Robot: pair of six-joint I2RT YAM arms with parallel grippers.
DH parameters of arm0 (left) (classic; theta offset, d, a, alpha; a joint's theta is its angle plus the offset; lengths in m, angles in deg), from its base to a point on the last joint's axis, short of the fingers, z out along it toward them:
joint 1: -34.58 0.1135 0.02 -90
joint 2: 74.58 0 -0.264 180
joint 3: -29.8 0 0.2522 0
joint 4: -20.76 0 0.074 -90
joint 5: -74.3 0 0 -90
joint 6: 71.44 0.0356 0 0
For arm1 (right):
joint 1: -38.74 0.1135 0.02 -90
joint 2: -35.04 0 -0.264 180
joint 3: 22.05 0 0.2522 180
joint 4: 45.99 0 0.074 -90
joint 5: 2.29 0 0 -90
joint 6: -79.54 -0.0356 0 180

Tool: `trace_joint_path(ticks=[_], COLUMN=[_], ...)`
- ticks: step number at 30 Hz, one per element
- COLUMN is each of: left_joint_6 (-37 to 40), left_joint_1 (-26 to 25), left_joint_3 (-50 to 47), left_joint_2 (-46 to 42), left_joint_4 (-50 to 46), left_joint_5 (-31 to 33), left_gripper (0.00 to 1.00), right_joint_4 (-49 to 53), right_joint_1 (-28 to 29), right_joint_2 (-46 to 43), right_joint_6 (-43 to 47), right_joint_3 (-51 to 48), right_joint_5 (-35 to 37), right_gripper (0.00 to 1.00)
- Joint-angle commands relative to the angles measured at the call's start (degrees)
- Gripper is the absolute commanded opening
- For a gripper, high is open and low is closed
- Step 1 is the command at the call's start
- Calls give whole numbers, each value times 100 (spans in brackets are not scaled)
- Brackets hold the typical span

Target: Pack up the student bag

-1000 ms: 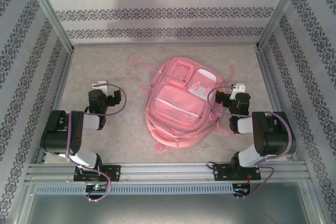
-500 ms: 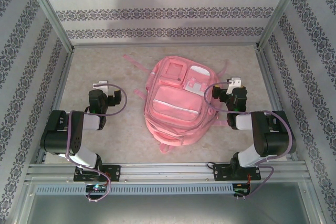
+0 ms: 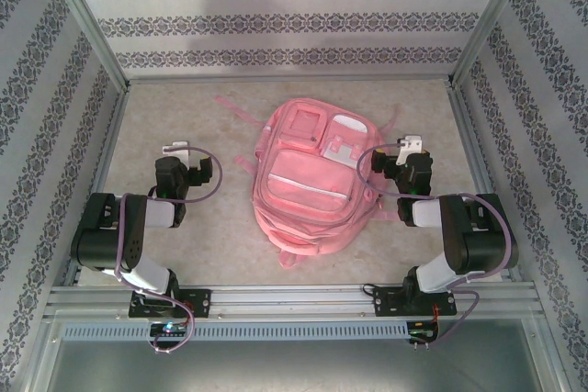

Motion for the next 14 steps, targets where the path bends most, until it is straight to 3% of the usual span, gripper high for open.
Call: trace_joint_path(ticks=[1,14], left_joint_6=[92,97], left_joint_1=[-43,-43], left_joint_3=[72,81], left_joint_2=[-1,-2], left_joint_4=[90,66], left_joint_5=[-29,-43], left_gripper=[99,99], right_joint_4=[3,3], right_joint_1=[41,39], right_joint_2=[-130,-126], right_joint_6=[96,96], right_joint_3=[17,17], right_joint_5=[83,81], right_gripper=[98,98])
